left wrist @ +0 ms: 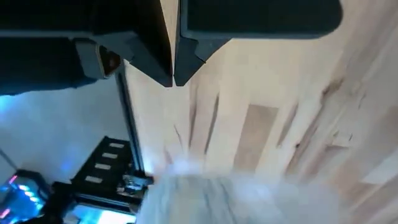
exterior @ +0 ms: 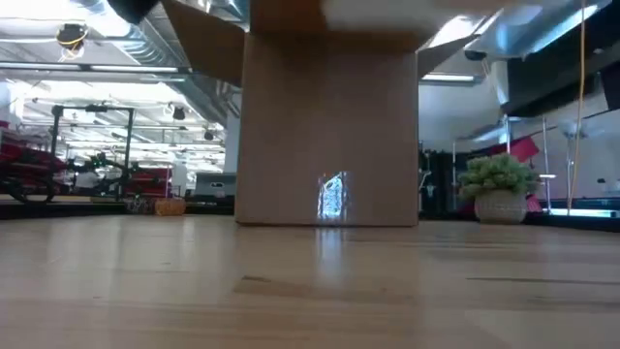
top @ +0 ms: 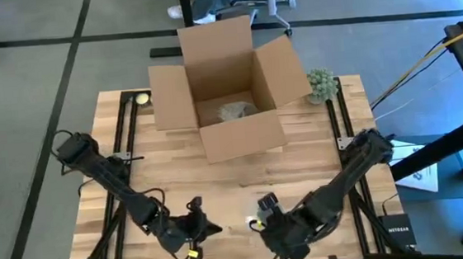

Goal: Wrap mug
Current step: Put the wrapped white patterned mug into the brown cardboard box

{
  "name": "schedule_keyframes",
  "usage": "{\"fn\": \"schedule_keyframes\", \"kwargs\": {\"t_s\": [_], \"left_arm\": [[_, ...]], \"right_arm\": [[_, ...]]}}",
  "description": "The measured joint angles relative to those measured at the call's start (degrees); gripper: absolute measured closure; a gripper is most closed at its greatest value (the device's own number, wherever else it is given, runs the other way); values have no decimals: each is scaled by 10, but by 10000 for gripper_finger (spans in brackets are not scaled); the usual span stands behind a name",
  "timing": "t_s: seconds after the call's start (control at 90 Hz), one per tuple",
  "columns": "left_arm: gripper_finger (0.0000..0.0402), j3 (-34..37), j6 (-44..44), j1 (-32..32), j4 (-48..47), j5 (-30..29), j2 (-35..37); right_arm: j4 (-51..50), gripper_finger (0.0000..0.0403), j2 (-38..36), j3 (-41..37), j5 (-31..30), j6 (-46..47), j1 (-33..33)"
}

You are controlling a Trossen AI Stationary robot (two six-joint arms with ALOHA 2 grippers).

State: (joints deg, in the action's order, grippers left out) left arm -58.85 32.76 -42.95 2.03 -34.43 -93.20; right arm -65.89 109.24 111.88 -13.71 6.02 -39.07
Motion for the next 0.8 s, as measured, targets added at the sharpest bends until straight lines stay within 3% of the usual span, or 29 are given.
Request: {"fn": "schedule_keyframes", "kwargs": {"t_s": [0.289, 0.456, 0.533, 0.633, 0.7, 0.8], "left_arm": [[402, 0, 41, 0, -22, 45, 9], [402, 0, 45, 4, -33, 47, 8], [402, 0, 47, 8, -34, 47, 8], [402, 0, 48, 8, -35, 58, 8], [402, 0, 47, 8, -39, 58, 8], [402, 0, 49, 7, -51, 50, 8]], "right_arm": [[1, 384, -52, 157, -132, -165, 45], [2, 384, -64, 222, -167, -228, 172], [2, 384, -64, 228, -133, -244, 264], [23, 384, -57, 196, -11, -238, 400], [54, 384, -54, 156, 56, -212, 478], [146, 384, -53, 65, 96, -163, 558]]}}
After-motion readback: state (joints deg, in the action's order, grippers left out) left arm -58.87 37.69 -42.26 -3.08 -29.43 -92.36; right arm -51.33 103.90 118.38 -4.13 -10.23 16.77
